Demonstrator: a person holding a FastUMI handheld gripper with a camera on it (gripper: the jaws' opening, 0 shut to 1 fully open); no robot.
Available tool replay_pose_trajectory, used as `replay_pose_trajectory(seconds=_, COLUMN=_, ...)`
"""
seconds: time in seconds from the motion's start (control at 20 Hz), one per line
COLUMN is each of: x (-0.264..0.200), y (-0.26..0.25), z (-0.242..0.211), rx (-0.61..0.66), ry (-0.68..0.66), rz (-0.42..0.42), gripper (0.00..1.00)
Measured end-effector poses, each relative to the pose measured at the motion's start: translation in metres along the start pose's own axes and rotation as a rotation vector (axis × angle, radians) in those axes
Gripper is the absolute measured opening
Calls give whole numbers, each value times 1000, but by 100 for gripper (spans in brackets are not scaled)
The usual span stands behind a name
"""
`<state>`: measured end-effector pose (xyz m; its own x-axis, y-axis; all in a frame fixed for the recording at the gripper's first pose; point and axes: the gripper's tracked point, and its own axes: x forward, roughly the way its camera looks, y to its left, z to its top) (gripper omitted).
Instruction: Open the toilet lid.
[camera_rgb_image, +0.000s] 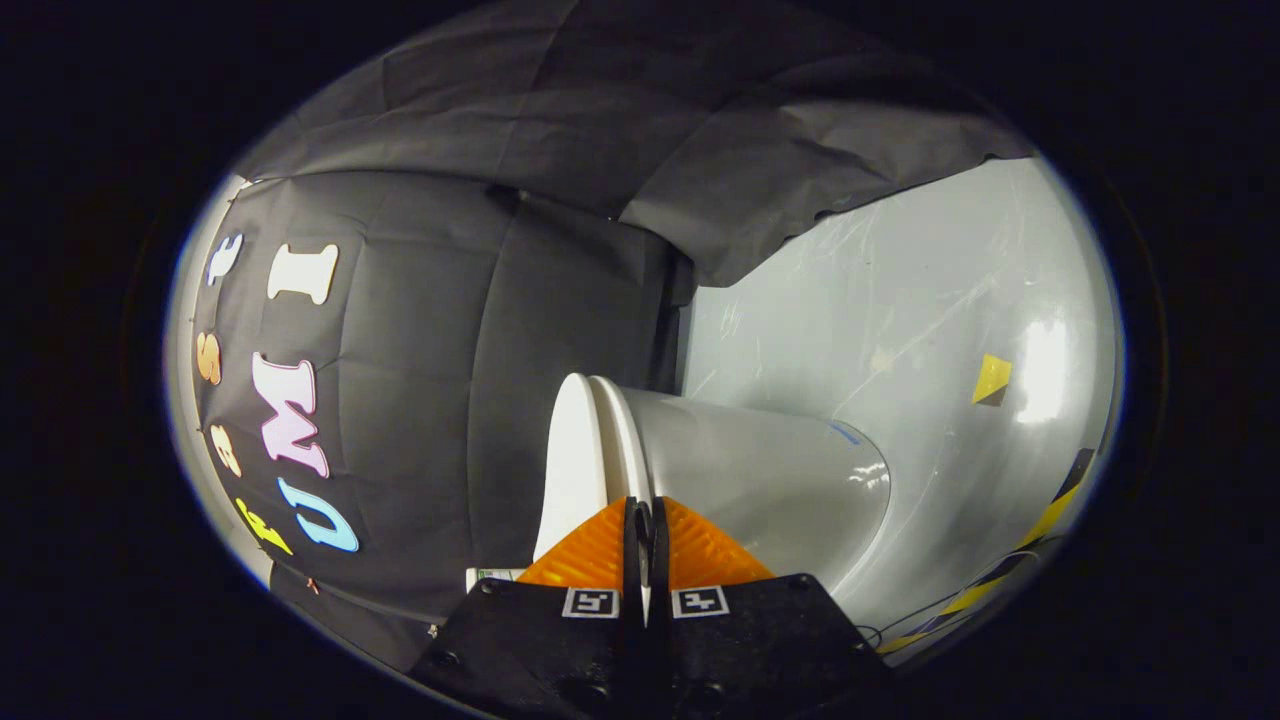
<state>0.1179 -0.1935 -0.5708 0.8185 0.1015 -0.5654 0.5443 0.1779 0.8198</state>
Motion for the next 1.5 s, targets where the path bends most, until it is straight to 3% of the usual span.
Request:
replay_pose_trajectory(seconds=0.25, x=-5, y=17, z=0, rx=-56, ry=-26, rz=-5, gripper=5)
replay_pose_trajectory(seconds=0.9, x=-60, y=148, z=-17, rx=-334, ry=-106, rz=110, gripper=5)
replay_pose_trajectory(seconds=1.5, x=-116, y=298, z=-106, rx=-676, ry=-150, rz=234, gripper=5)
